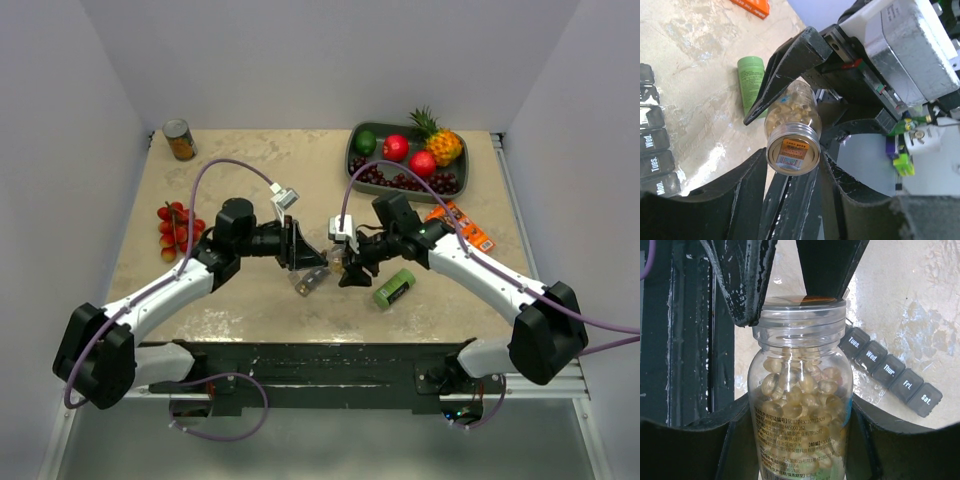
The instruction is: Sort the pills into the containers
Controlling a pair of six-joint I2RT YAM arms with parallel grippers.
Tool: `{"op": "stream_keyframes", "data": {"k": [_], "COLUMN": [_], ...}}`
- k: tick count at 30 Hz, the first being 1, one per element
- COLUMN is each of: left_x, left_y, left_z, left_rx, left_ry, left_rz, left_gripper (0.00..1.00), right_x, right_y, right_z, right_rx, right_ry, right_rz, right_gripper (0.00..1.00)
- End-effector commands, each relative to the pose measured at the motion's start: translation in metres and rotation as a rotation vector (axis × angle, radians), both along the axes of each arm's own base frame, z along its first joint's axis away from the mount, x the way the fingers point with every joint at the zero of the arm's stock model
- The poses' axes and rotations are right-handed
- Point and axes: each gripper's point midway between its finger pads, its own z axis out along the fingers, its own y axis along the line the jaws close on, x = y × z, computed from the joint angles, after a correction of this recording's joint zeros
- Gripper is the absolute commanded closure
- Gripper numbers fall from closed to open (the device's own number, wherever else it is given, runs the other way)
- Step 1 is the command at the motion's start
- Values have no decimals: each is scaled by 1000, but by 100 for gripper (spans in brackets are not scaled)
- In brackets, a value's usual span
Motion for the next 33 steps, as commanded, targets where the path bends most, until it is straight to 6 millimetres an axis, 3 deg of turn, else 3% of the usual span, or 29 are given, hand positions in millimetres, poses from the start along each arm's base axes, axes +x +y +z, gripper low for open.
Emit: {"op": "stream_keyframes", "data": {"k": [1,5,12,18,27,33], "left_x": [-14,-12,-3,2,-1,-8], "left_y": [0,-1,-4,-2,5,10], "left_z": [-30,-24,-6,9,22,20], "left_rx": [107,94,82,66,64,78], "left_ry": [-9,-46,-81,-96,-144,-129], "left_rz": [-115,-128,-99,-38,-14,-17], "left_gripper": [94,88,50,31,17,15], "right_x": [-12,-14,-12,-9,-8,-7], "right_y": [27,25,24,22,21,20], "right_z": [48,55,55,56,57,57], "right_rx": [203,239,241,241,241,242], "right_ry": [-59,-44,-49,-56,-61,-63], "right_rz": [142,156,145,135,130,127], "right_gripper": [98,98,98,98,98,98]}}
